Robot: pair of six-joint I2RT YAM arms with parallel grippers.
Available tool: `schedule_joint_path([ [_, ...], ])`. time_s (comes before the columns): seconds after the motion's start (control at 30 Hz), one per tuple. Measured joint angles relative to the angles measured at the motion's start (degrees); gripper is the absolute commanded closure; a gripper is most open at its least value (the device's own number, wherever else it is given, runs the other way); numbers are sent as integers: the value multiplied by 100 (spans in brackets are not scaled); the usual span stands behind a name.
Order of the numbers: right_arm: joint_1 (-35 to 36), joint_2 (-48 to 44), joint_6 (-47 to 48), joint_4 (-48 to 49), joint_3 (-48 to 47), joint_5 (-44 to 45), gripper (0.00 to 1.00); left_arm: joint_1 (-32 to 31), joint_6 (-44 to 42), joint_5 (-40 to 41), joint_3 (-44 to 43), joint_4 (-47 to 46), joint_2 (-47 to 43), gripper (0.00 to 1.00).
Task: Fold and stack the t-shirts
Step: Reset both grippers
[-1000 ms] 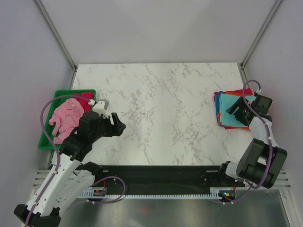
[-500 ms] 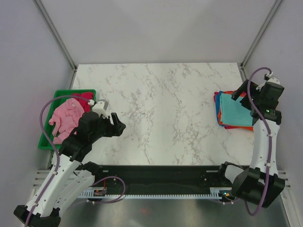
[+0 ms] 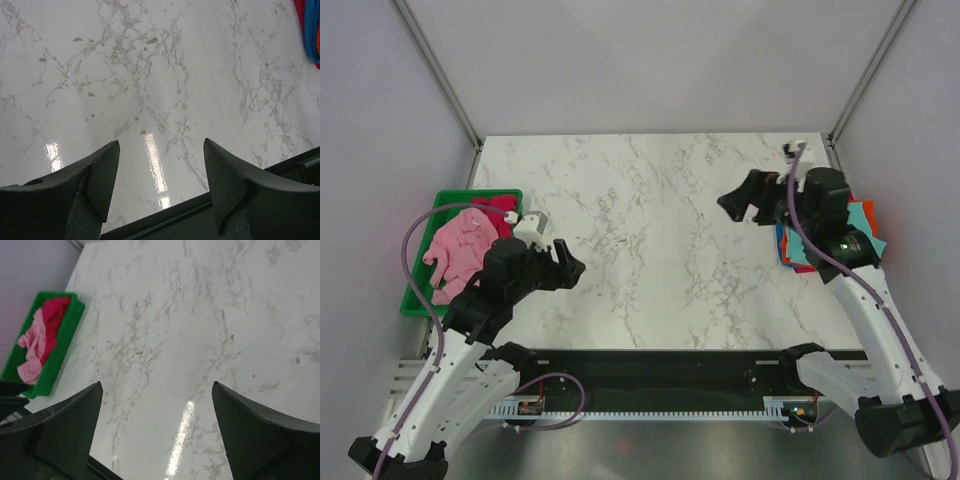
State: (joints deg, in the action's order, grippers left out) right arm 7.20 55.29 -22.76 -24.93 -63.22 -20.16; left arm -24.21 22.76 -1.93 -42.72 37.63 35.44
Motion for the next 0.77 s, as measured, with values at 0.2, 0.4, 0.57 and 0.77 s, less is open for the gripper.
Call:
schedule_joint_path([
  [0.2, 2671, 960, 26, -133, 417, 1681, 2, 0, 2, 144, 0, -2, -155, 24],
  [0.4, 3689, 831, -103, 297, 1239, 2267, 2, 0, 2, 210, 0, 2, -13, 25],
  [0.57, 3705, 780, -295, 946, 1784, 2173, 2, 0, 4, 496, 0, 35, 105, 25],
  [0.77, 3709, 811, -302, 1443, 2302, 1694, 2, -2, 42, 1102, -46, 295, 192, 15],
])
